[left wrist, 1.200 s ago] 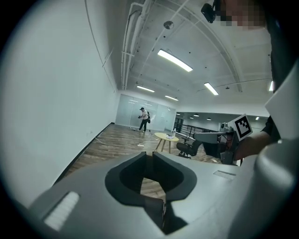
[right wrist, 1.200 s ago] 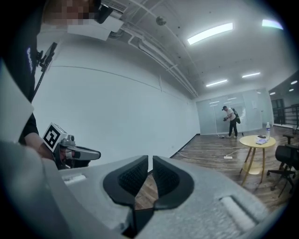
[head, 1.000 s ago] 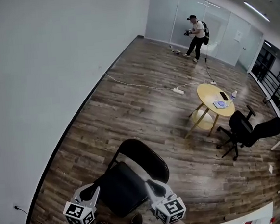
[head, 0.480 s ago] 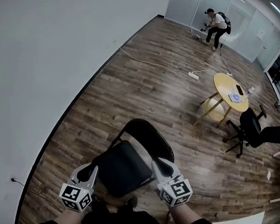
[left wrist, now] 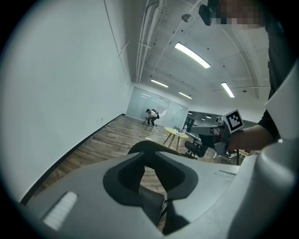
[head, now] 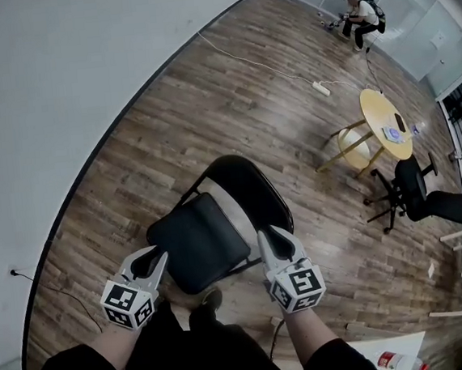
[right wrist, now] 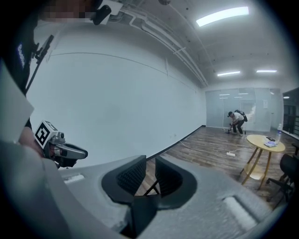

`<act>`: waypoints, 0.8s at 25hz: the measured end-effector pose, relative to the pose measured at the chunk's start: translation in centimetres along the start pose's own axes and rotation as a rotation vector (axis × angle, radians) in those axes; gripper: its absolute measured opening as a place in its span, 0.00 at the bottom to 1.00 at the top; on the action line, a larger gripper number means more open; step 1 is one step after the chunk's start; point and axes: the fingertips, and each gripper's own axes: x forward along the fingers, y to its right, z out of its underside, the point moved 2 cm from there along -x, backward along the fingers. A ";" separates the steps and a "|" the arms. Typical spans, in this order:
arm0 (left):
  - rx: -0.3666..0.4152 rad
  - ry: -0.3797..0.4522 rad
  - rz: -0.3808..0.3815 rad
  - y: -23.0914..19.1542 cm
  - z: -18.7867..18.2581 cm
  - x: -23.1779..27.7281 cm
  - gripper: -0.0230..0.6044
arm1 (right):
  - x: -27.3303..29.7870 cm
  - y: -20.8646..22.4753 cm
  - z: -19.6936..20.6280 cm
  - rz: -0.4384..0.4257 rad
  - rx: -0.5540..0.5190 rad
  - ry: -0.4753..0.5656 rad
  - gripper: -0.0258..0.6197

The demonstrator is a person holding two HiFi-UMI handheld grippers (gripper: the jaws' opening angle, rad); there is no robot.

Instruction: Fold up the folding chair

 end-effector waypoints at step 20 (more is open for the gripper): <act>-0.101 -0.082 0.101 -1.7 8.0 3.3 0.22 | 1.0 3.2 5.0 0.110 -0.091 -0.208 0.24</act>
